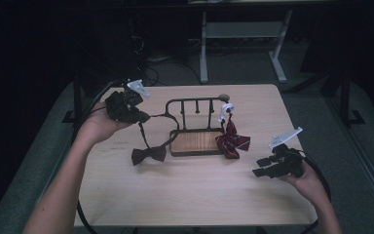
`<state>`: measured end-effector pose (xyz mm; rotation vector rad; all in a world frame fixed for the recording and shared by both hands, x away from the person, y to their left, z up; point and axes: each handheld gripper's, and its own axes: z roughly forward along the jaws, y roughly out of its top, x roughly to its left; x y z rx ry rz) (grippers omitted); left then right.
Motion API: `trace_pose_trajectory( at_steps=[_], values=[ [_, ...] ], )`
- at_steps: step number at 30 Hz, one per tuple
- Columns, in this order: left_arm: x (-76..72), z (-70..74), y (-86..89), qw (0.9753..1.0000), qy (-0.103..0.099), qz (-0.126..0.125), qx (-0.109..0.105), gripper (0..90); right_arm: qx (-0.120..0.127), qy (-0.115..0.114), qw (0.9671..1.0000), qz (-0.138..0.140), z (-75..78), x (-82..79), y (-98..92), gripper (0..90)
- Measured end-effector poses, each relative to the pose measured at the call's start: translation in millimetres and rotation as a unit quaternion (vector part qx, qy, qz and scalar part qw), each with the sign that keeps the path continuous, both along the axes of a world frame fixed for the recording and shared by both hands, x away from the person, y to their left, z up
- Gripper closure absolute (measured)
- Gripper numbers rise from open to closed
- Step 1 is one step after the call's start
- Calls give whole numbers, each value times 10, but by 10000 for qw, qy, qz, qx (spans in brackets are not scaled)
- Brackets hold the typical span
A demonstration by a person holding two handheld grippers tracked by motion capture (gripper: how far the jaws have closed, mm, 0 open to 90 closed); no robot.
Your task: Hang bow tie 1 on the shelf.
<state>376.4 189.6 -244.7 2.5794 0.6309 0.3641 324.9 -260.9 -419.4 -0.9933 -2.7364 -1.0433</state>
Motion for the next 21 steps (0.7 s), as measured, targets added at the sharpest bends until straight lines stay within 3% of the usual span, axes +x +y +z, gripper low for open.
trace_pose_trajectory(
  at_steps=[21],
  values=[
    [177,78,-40,9997,8,234,63,900,12,-44,10000,-14,14,-5,-29,492]
  ],
)
